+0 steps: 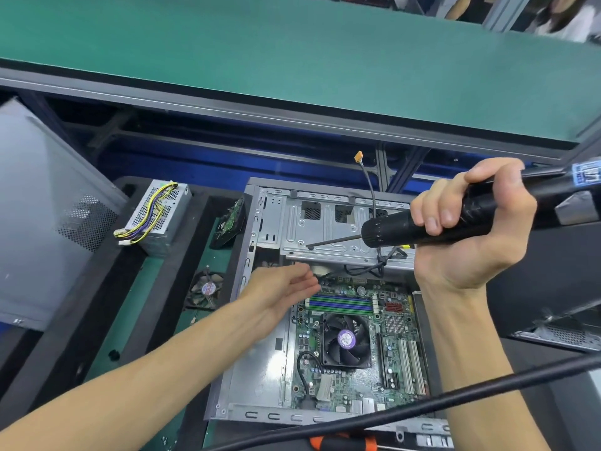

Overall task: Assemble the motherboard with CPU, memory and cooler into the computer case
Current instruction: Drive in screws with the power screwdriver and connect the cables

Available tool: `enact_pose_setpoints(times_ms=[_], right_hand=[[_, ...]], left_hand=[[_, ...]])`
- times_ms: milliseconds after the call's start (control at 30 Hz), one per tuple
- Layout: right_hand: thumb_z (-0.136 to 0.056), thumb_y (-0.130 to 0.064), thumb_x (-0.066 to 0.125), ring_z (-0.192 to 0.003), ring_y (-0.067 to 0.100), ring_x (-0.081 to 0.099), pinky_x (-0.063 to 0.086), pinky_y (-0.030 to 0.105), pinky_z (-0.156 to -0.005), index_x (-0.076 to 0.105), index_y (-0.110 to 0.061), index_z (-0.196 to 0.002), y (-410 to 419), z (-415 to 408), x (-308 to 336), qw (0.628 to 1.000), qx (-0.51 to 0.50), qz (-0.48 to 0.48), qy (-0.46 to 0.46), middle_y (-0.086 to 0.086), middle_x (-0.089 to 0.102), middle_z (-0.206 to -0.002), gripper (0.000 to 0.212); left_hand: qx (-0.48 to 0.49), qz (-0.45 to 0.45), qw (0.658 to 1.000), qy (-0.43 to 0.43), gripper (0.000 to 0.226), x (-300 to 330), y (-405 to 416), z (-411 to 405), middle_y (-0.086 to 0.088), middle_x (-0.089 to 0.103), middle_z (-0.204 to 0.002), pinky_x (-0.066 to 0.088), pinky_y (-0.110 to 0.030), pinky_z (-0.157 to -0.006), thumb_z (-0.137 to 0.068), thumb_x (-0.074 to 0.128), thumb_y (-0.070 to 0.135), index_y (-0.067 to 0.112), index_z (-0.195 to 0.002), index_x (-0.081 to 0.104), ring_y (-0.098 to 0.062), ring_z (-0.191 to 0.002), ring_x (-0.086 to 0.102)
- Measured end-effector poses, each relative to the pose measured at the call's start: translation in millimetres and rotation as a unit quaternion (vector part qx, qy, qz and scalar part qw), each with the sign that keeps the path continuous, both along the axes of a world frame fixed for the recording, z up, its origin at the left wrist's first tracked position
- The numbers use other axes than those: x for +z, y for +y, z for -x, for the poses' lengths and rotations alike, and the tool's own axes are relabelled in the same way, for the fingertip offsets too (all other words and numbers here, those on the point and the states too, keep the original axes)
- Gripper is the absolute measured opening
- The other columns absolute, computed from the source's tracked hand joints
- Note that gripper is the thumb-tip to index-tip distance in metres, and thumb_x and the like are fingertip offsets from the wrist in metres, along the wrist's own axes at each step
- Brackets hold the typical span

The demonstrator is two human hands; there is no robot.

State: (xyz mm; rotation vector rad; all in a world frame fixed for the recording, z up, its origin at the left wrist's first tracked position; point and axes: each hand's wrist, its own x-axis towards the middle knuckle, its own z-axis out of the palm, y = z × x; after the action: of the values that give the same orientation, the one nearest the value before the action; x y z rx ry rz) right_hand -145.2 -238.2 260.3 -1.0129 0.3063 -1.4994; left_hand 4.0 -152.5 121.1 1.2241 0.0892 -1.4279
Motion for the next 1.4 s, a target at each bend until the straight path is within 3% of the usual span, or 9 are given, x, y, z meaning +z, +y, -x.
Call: enact_pose_setpoints(times_ms=[233, 333, 467, 633, 800, 1033, 1133, 1233, 1400], right_hand=[[-0.082, -0.028, 0.054, -0.036, 0.014, 0.029, 0.031, 0.022, -0.049, 0.043, -0.010, -0.079, 2, 5, -1, 1.000, 0.014, 0.006, 0.008, -0.003, 0.035, -0.045, 0.021], [-0.080, -0.025, 0.062, -0.036, 0.014, 0.030, 0.031, 0.023, -0.049, 0.043, -0.011, -0.079, 3, 8, -3, 1.000, 0.014, 0.015, 0.018, -0.004, 0.036, -0.046, 0.024], [-0.083, -0.026, 0.052, -0.036, 0.015, 0.030, 0.030, 0.023, -0.049, 0.043, -0.011, -0.080, 1, 8, -3, 0.999, 0.001, 0.023, 0.023, -0.004, 0.036, -0.046, 0.018], [-0.084, -0.025, 0.054, -0.036, 0.014, 0.033, 0.030, 0.024, -0.048, 0.045, -0.010, -0.079, -6, -3, -3, 0.999, 0.009, 0.036, 0.024, -0.004, 0.038, -0.046, 0.018], [-0.084, -0.021, 0.058, -0.035, 0.017, 0.033, 0.033, 0.024, -0.047, 0.050, -0.009, -0.076, -19, -21, -7, 0.997, 0.034, 0.037, 0.053, -0.001, 0.039, -0.046, 0.016], [-0.084, -0.019, 0.062, -0.035, 0.019, 0.037, 0.036, 0.026, -0.049, 0.054, -0.010, -0.076, -28, -40, -25, 0.992, 0.074, 0.042, 0.092, 0.000, 0.042, -0.046, 0.015], [-0.084, -0.020, 0.063, -0.036, 0.019, 0.037, 0.035, 0.026, -0.049, 0.056, -0.011, -0.075, -31, -41, -31, 0.992, 0.077, 0.032, 0.090, 0.001, 0.041, -0.046, 0.015], [-0.084, -0.021, 0.063, -0.036, 0.019, 0.036, 0.035, 0.026, -0.049, 0.054, -0.010, -0.075, -32, -41, -34, 0.992, 0.080, 0.019, 0.091, 0.002, 0.040, -0.047, 0.016], [-0.083, -0.020, 0.062, -0.035, 0.019, 0.036, 0.035, 0.026, -0.048, 0.053, -0.010, -0.075, -33, -42, -33, 0.993, 0.073, 0.016, 0.092, 0.001, 0.041, -0.046, 0.016]], left_hand=[[0.120, -0.006, 0.985, 0.121, 0.022, -14, -9, 3, -0.019, 0.065, -0.098, 0.060, -0.027, -0.060, -0.090, 0.063, -0.006, -0.006, -0.111, 0.059, -0.024, -0.089, 0.067], [0.113, -0.011, 0.985, 0.128, 0.012, -19, -5, 6, -0.015, 0.063, -0.091, 0.059, -0.026, -0.058, -0.092, 0.062, -0.003, -0.004, -0.103, 0.061, -0.020, -0.080, 0.065], [0.100, -0.026, 0.989, 0.102, 0.005, -25, -3, 12, -0.014, 0.062, -0.083, 0.059, -0.025, -0.055, -0.091, 0.063, -0.003, -0.004, -0.097, 0.062, -0.020, -0.075, 0.063], [0.130, -0.036, 0.987, 0.089, 0.010, -26, -13, 15, -0.018, 0.064, -0.093, 0.057, -0.032, -0.067, -0.093, 0.061, -0.005, -0.006, -0.103, 0.061, -0.022, -0.085, 0.065], [0.202, -0.015, 0.963, 0.177, 0.019, -23, -23, 14, -0.020, 0.063, -0.105, 0.057, -0.036, -0.071, -0.097, 0.056, -0.001, -0.005, -0.116, 0.057, -0.025, -0.093, 0.066], [0.217, 0.003, 0.950, 0.227, 0.012, -23, -33, 23, -0.023, 0.061, -0.120, 0.050, -0.034, -0.101, -0.100, 0.051, 0.000, -0.007, -0.106, 0.058, -0.029, -0.117, 0.060], [0.230, 0.002, 0.945, 0.231, 0.012, -24, -37, 22, -0.024, 0.063, -0.112, 0.050, -0.035, -0.099, -0.100, 0.051, -0.001, -0.007, -0.108, 0.058, -0.028, -0.111, 0.062], [0.250, -0.008, 0.941, 0.228, 0.008, -26, -39, 20, -0.022, 0.065, -0.100, 0.052, -0.034, -0.091, -0.098, 0.053, 0.000, -0.004, -0.102, 0.060, -0.027, -0.090, 0.066], [0.245, -0.014, 0.941, 0.233, 0.013, -28, -43, 16, -0.021, 0.068, -0.100, 0.055, -0.034, -0.078, -0.095, 0.059, 0.002, -0.006, -0.105, 0.062, -0.026, -0.089, 0.068]])
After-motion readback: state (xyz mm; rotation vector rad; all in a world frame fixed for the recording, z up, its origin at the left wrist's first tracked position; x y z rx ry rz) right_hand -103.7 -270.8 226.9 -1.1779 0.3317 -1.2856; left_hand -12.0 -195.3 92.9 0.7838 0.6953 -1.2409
